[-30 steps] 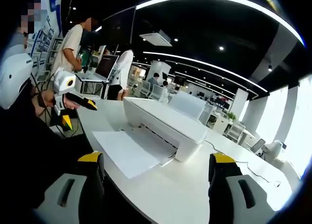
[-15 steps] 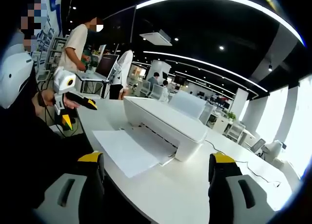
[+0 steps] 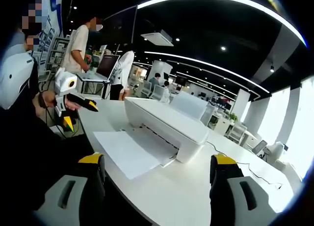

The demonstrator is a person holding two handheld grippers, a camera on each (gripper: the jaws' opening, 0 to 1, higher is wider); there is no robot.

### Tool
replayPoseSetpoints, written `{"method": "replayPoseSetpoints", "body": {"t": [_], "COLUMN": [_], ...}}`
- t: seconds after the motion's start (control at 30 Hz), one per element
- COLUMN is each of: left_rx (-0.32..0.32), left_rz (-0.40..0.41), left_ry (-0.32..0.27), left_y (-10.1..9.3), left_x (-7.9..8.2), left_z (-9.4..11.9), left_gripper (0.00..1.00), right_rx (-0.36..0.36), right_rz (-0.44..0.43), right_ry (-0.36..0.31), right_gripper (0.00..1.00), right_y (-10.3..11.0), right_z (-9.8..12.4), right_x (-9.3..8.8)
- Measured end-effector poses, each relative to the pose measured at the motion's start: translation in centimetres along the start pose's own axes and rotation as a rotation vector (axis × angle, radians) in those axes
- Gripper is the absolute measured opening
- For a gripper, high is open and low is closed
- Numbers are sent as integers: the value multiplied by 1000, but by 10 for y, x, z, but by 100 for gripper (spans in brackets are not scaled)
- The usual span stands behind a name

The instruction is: Remove the paper from the printer output slot and place it on top of the printer

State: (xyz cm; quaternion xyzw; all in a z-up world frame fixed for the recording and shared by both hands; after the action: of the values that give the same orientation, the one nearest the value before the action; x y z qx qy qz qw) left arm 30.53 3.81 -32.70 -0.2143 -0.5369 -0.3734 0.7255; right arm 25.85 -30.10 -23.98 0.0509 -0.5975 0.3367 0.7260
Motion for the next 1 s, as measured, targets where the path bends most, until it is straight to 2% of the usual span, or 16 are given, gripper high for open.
{"method": "replayPoseSetpoints", "body": {"t": [1.0], "left_rx": [-8], "left_rz": [6], "left_ry": [7], "left_y": [2], "left_x": [-3], "left_z": [-4], "left_gripper": [94], "right_rx": [-1], "right_rz": [1], "right_ry": [1], "right_gripper": [83], "right_y": [1], "right_z": [-1], "right_x": [1]}}
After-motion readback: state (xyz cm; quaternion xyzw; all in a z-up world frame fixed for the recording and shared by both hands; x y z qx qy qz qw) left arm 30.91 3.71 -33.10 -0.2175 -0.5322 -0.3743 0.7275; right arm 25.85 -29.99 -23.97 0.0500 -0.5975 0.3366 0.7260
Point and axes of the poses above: the point that each gripper's makers call its tool centre point, and the gripper's own axes: z roughly backward along the fingers, y roughly to its left, x roughly out of its top, the point moved 7 cm from there along z, roughly backward along the fingers, and after that the axes turned 3 degrees about x, right-handed, at the moved point
